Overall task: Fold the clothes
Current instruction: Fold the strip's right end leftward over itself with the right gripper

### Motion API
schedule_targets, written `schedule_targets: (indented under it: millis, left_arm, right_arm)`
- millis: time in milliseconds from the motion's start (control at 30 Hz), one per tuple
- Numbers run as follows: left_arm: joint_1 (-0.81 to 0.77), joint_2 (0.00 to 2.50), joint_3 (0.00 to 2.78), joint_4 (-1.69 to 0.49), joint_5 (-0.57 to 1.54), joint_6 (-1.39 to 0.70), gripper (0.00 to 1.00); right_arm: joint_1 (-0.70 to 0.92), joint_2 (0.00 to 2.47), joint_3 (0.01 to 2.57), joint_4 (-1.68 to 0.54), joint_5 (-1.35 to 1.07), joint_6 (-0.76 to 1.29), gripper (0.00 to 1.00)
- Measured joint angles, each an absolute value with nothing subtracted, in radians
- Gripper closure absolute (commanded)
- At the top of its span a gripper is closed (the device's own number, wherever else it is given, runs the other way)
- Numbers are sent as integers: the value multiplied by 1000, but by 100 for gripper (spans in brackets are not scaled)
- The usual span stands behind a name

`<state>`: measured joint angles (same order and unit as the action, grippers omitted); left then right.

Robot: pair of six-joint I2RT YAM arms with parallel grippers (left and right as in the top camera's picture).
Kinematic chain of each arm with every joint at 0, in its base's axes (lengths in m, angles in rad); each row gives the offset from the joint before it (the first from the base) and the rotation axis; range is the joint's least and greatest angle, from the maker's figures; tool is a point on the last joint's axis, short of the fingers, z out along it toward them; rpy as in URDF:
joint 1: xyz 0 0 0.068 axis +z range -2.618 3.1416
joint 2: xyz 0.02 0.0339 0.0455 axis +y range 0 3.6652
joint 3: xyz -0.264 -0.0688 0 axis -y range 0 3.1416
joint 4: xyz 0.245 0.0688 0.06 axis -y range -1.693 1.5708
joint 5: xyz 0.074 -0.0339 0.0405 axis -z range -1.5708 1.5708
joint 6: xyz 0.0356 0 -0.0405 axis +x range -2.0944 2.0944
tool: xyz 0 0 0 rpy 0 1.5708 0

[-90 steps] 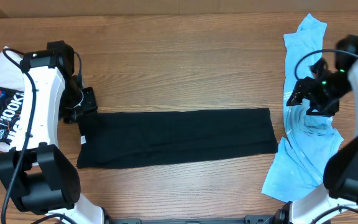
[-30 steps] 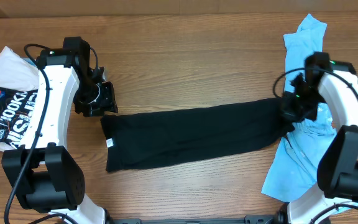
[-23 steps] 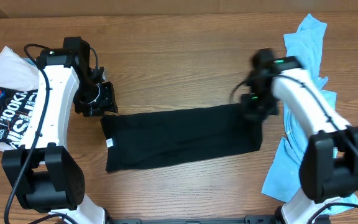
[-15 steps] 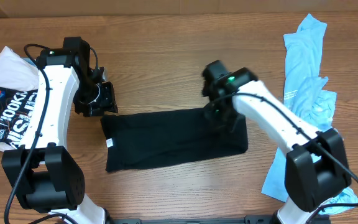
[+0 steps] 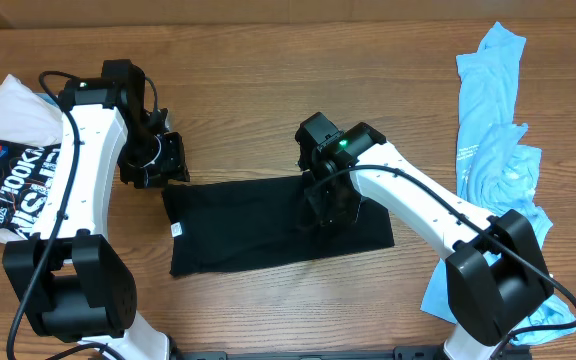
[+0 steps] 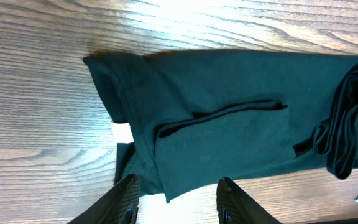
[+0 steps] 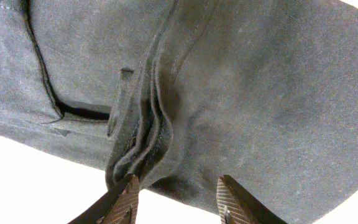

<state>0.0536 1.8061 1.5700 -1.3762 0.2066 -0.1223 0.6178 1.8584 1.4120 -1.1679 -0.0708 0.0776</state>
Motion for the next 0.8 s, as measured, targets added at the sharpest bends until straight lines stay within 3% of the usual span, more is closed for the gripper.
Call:
schedule_targets:
  millis: [333,567,800]
  left_arm:
    - [54,1806,1570,-1383,207,-120,55]
    - [54,1806,1570,-1383,207,-120,55]
    - [54,1806,1570,-1383,207,-120,55]
  right_arm:
    - [618,1858,1412,-1163,-84,78,59]
    - [618,1858,1365,-1087,-169,79,50]
    - [618,1860,1278,-954,-211,79,49]
